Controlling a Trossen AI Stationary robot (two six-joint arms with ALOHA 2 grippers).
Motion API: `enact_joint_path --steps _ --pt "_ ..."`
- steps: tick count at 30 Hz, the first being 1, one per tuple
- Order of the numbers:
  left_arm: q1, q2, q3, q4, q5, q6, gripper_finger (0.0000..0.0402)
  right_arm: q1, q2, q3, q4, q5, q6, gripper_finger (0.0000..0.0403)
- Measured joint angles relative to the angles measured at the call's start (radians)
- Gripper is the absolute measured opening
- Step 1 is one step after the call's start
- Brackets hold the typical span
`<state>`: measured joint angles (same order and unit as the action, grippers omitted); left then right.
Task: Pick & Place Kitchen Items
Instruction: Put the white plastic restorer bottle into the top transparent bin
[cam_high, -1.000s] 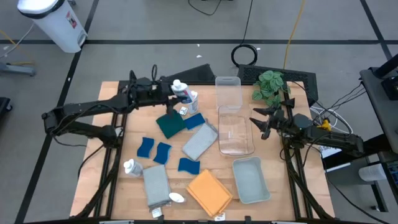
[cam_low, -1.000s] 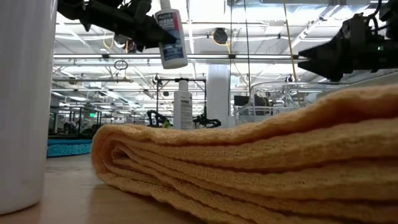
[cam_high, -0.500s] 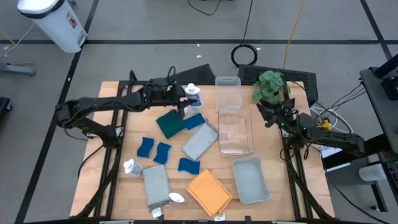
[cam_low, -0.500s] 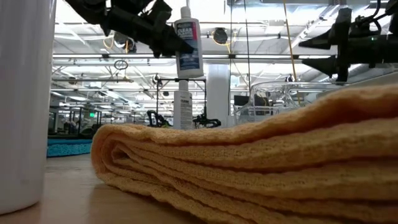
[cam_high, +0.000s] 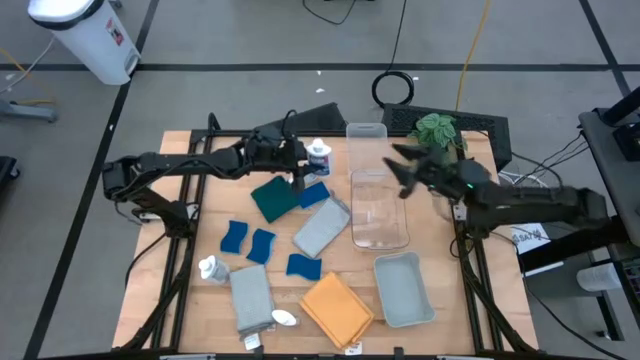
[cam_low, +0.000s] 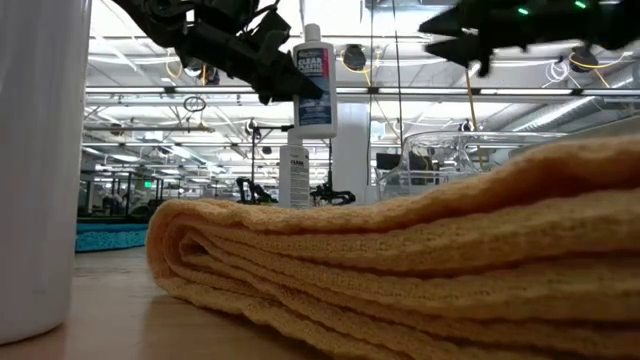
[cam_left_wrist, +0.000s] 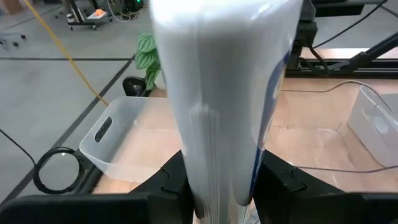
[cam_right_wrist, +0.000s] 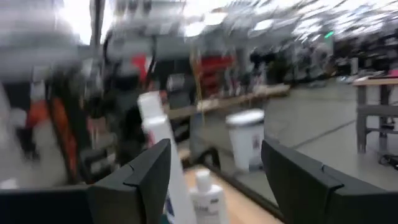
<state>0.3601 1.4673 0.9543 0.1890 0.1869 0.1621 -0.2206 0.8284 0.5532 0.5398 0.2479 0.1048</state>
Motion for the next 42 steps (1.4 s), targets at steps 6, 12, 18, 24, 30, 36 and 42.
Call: enact_joint_path --steps 6,12,18,24,30,36,42 --pt "-0.009 0.0 0.0 -0.017 -0.001 -0.006 0.0118 -0.072 0.265 0.296 -0.132 -0.215 -0.031 0.0228" --pt "-0.01 0.0 0.0 -0.036 -0.001 -0.007 0.0118 -0.128 0.492 0.477 -0.126 -0.419 -0.038 0.0228" --pt "-0.014 0.0 0.0 -0.038 -0.003 -0.007 0.0118 -0.125 0.647 0.571 -0.086 -0.463 -0.039 0.0228" --pt "-0.014 0.0 -0.001 -0.042 -0.004 -0.006 0.0118 -0.125 0.71 0.583 -0.022 -0.488 -0.039 0.0225" --pt "-0.014 0.0 -0.001 -0.046 -0.005 -0.006 0.0119 -0.124 0.708 0.583 -0.024 -0.491 -0.046 0.0159" --pt "-0.014 0.0 -0.002 -0.047 -0.006 -0.013 0.0122 -0.124 0.707 0.584 -0.048 -0.495 -0.078 0.0082" --pt "-0.03 0.001 -0.002 -0.068 -0.074 -0.004 0.0196 -0.124 0.696 0.585 -0.087 -0.49 -0.121 0.0082"
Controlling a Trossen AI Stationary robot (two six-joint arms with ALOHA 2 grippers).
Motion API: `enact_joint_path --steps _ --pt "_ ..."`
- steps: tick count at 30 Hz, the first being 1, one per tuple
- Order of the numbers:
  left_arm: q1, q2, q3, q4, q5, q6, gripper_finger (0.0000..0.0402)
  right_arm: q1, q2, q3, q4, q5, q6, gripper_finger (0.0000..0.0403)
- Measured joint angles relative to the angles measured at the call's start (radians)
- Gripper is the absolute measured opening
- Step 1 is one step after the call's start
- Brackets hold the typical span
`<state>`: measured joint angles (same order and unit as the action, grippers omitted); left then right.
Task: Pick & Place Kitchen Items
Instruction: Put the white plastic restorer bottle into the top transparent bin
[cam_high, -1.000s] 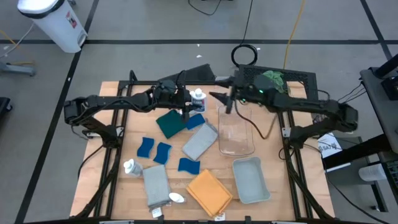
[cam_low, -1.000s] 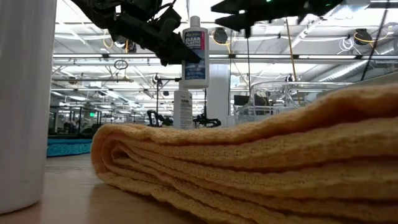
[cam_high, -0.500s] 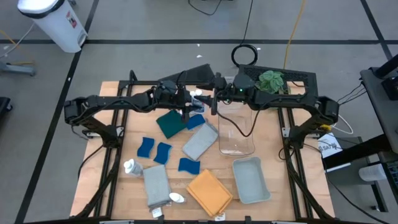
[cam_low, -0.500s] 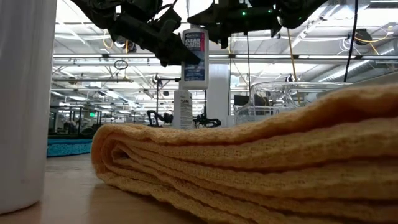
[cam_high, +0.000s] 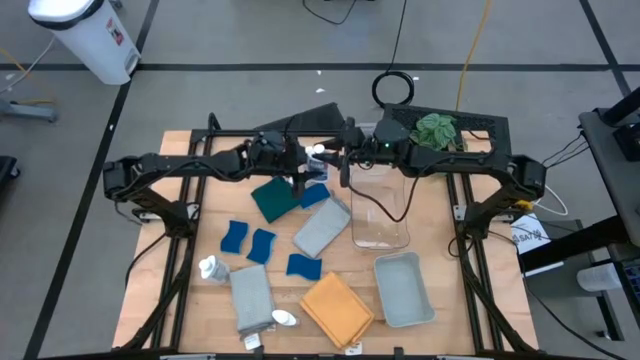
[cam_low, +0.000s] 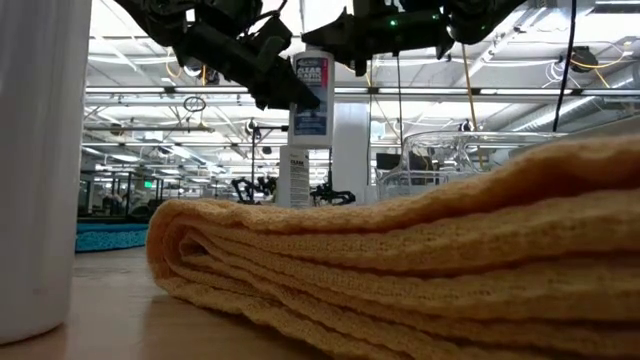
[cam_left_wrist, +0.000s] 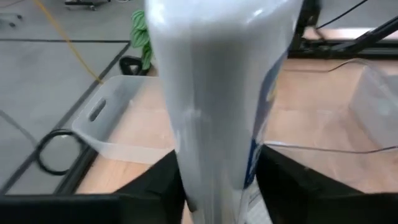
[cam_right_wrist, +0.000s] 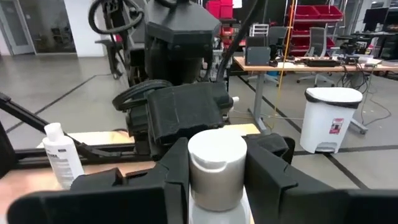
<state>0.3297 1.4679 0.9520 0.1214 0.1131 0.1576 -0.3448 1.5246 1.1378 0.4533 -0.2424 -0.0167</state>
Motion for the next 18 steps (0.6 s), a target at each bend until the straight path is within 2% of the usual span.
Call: enact_joint_path --steps 4,8,10,13,18 --pt "-0.012 -0.032 0.001 -0.007 -0.118 0.027 0.0272 -0.021 -0.045 -0.003 -0.068 0.01 -0.041 0.0082" --pt "-0.011 -0.076 0.001 -0.012 -0.162 0.05 0.0325 -0.062 -0.098 -0.002 -0.122 0.009 -0.026 0.0082" --pt "-0.009 -0.097 0.001 -0.015 -0.166 0.056 0.0344 -0.089 -0.114 -0.002 -0.16 0.013 -0.022 0.0082" --pt "-0.009 -0.112 0.001 -0.023 -0.166 0.06 0.0362 -0.14 -0.134 -0.006 -0.198 0.08 -0.025 0.0082" --pt "-0.009 -0.113 0.001 -0.029 -0.166 0.067 0.0377 -0.268 -0.137 -0.085 -0.145 0.122 0.015 0.0082"
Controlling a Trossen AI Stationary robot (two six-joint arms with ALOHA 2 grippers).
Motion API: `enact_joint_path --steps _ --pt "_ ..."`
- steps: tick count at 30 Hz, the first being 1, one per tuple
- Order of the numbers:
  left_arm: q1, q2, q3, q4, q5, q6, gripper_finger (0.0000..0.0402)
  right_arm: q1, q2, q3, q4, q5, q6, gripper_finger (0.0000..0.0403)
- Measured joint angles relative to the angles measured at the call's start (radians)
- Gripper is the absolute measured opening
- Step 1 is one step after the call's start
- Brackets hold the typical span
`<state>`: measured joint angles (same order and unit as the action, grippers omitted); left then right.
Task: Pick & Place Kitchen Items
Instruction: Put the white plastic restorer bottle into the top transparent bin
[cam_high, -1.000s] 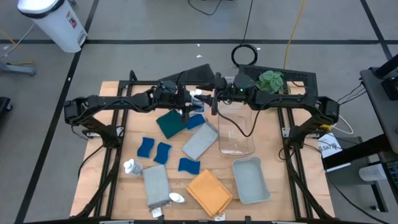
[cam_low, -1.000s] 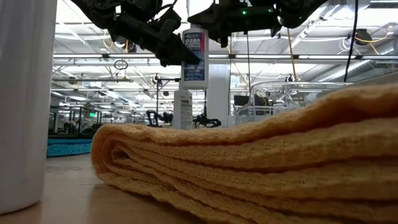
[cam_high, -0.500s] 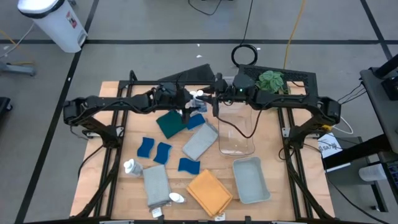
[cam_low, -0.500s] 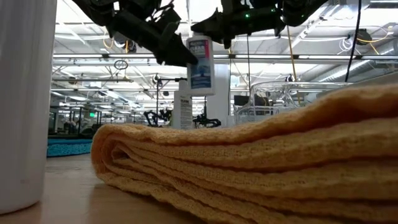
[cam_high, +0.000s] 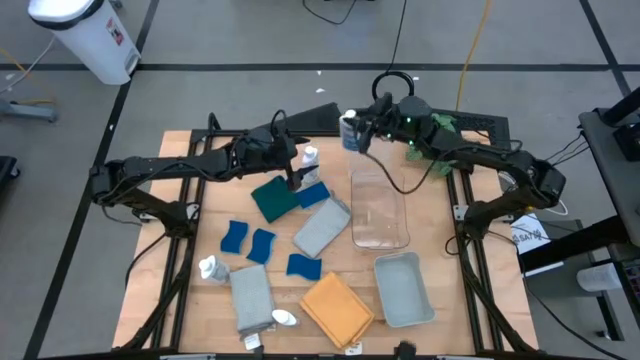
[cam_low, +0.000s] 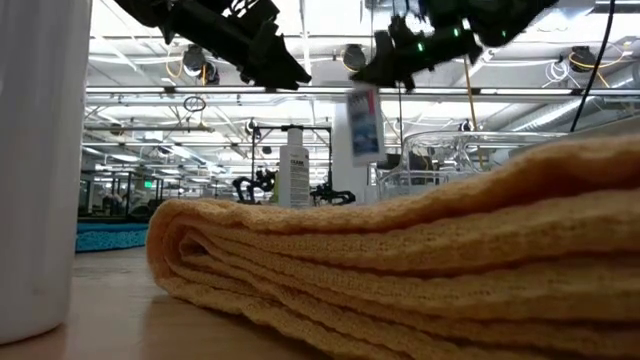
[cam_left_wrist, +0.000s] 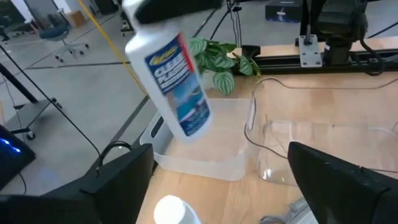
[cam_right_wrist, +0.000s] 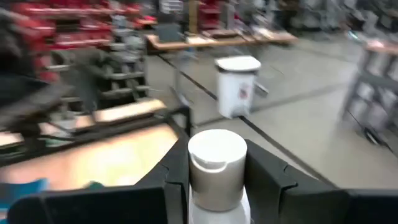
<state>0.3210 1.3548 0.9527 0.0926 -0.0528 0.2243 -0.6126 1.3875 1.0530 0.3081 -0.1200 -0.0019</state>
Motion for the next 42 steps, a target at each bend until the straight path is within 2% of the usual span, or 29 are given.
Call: enact_joint_path --steps 5,11,15,21,31,37,42 --pt "0.0 0.009 0.0 -0.005 0.0 0.0 0.0378 -0.091 0.002 -0.149 0.188 0.147 0.007 0.0082" --pt "0.0 0.008 0.0 -0.004 0.0 0.003 0.0379 -0.139 0.003 -0.315 0.389 0.15 0.009 0.0082" --pt "0.0 0.008 0.0 0.007 0.0 0.007 0.0379 -0.14 0.003 -0.369 0.416 0.199 -0.005 0.0082" --pt "0.0 0.008 0.0 0.014 0.001 0.007 0.0379 -0.14 0.01 -0.383 0.433 0.275 -0.037 0.0082" --pt "0.0 0.008 0.0 0.006 0.001 0.002 0.0379 -0.141 0.167 -0.384 0.611 0.287 -0.037 0.0082" --pt "0.0 0.008 0.0 -0.001 0.0 0.001 0.0379 -0.14 0.199 -0.384 0.632 0.35 -0.023 0.0082" --pt "0.0 0.008 0.0 -0.001 0.0 0.003 0.0379 -0.123 0.193 -0.384 0.632 0.447 -0.011 0.0082"
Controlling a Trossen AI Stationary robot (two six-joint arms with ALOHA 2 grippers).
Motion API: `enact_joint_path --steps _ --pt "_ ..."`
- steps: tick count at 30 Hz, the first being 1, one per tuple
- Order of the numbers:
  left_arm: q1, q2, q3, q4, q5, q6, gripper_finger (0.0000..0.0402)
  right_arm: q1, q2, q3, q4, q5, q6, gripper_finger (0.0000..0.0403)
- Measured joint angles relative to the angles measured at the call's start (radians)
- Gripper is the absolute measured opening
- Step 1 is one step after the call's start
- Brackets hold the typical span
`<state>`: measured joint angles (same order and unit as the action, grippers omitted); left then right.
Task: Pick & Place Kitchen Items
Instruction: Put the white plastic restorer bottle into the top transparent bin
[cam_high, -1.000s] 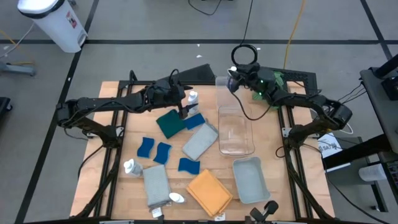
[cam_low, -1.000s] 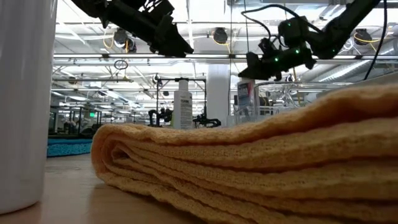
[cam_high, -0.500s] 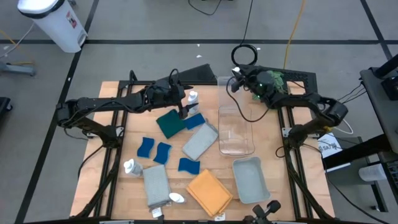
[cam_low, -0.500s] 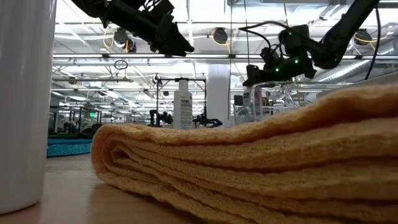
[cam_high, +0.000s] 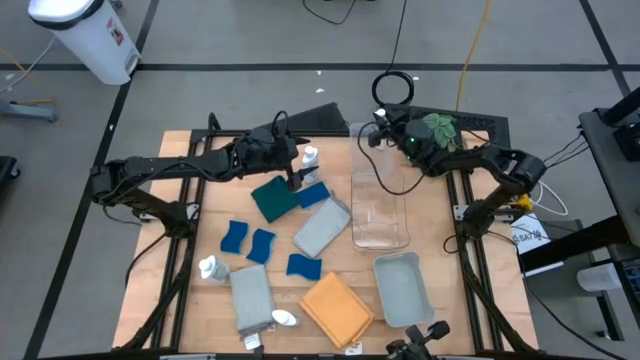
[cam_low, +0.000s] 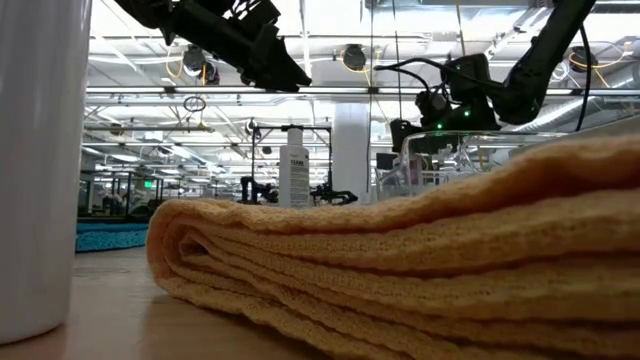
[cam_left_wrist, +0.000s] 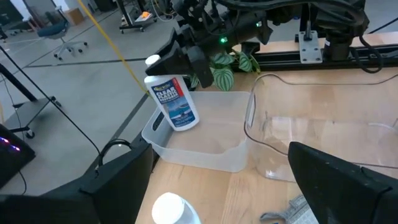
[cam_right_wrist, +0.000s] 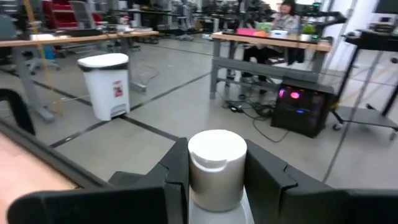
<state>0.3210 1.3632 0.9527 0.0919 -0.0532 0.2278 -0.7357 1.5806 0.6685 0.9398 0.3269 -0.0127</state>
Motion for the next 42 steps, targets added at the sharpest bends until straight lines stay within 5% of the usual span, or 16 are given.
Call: enact_joint_path --steps 7,20,29,37,42 --pt "0.0 0.0 0.0 0.001 0.0 0.0 0.0379 0.003 0.006 0.002 -0.029 0.071 0.052 0.0082" --pt "0.0 0.0 0.0 -0.005 -0.001 -0.001 0.0379 0.002 -0.001 0.002 -0.034 0.066 0.052 0.0208" --pt "0.01 -0.008 0.0 -0.046 0.0 -0.039 0.0379 0.046 -0.135 0.002 -0.078 0.066 -0.042 0.0242" --pt "0.074 -0.018 -0.039 -0.242 0.036 -0.127 0.0379 0.154 -0.305 0.001 -0.241 0.066 -0.147 0.0245" --pt "0.041 -0.018 -0.198 -0.062 0.027 -0.178 0.0379 0.219 -0.366 0.001 -0.249 0.067 -0.215 0.0243"
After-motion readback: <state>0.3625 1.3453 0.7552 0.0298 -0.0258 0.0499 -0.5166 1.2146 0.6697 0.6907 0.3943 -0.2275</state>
